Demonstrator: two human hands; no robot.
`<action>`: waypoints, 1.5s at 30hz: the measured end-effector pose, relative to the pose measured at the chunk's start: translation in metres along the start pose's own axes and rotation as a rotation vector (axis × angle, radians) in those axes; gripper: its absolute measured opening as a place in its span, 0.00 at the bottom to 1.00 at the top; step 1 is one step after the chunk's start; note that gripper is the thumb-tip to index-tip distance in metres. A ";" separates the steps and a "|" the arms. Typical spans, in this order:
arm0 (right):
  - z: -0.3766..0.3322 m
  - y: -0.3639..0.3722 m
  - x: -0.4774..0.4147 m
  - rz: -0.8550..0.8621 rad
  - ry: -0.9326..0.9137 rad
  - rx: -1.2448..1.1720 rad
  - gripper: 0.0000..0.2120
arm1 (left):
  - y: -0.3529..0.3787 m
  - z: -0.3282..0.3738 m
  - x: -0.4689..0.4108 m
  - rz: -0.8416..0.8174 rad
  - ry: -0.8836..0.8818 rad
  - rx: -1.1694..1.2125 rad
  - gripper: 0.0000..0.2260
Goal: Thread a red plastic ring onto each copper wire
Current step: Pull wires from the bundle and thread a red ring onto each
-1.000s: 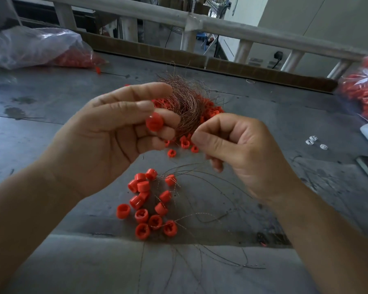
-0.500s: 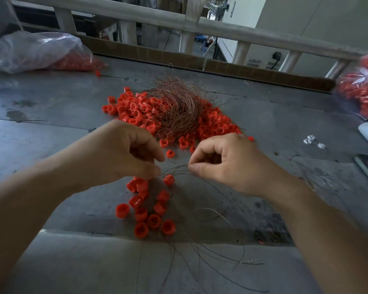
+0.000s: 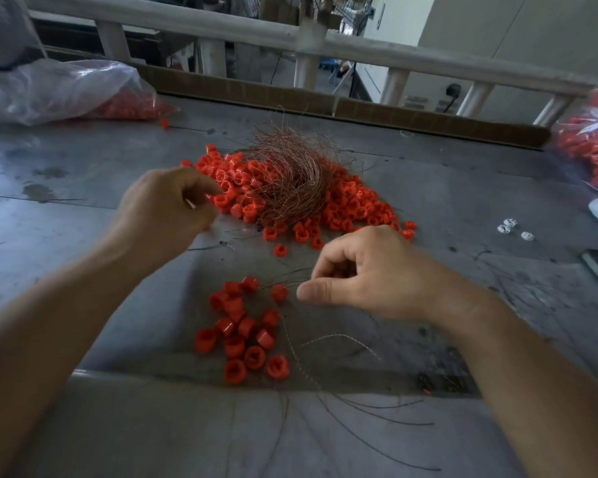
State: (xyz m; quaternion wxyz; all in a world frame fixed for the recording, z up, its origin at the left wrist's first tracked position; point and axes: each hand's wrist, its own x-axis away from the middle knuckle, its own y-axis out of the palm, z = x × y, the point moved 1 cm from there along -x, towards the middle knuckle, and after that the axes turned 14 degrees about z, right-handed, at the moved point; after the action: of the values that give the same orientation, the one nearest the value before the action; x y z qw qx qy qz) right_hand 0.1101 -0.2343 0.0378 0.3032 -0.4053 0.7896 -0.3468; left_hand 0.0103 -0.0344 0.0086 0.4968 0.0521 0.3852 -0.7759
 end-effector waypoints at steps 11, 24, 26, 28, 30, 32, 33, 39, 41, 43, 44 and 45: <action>0.011 -0.004 -0.003 0.176 0.038 0.012 0.11 | 0.020 -0.012 -0.005 -0.074 0.117 -0.271 0.14; 0.018 -0.006 -0.004 0.234 0.068 0.060 0.10 | 0.003 0.004 0.001 0.159 0.024 -0.051 0.06; 0.017 -0.008 -0.004 0.288 0.070 0.089 0.10 | -0.006 0.014 0.005 0.179 0.024 0.085 0.05; 0.016 -0.009 -0.004 0.343 0.061 0.105 0.10 | -0.011 0.025 0.014 0.110 0.102 0.173 0.11; 0.016 -0.009 -0.004 0.402 0.034 0.118 0.10 | -0.011 0.033 0.024 -0.021 0.188 0.241 0.13; 0.016 -0.006 -0.007 0.440 0.011 0.136 0.08 | -0.007 0.039 0.032 -0.160 0.269 0.303 0.16; 0.016 -0.005 -0.007 0.442 0.002 0.143 0.07 | -0.004 0.041 0.036 -0.220 0.325 0.311 0.17; 0.022 0.011 -0.017 0.359 -0.120 0.269 0.12 | 0.009 0.048 0.048 -0.445 0.534 0.302 0.12; 0.025 0.016 -0.024 0.329 -0.157 0.315 0.16 | 0.010 0.047 0.048 -0.476 0.550 0.304 0.13; 0.027 0.021 -0.029 0.296 -0.189 0.349 0.19 | 0.011 0.047 0.048 -0.491 0.566 0.298 0.12; 0.028 0.022 -0.030 0.273 -0.196 0.357 0.20 | 0.011 0.047 0.048 -0.494 0.569 0.294 0.11; 0.029 0.024 -0.030 0.254 -0.196 0.356 0.21 | 0.011 0.047 0.048 -0.495 0.565 0.291 0.11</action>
State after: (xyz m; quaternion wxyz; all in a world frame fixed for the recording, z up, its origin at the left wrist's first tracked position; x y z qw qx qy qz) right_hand 0.1362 -0.2072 0.0086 0.4863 -0.2749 0.7275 -0.3985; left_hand 0.0095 -0.1023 0.0130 0.1570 0.2389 0.3936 -0.8737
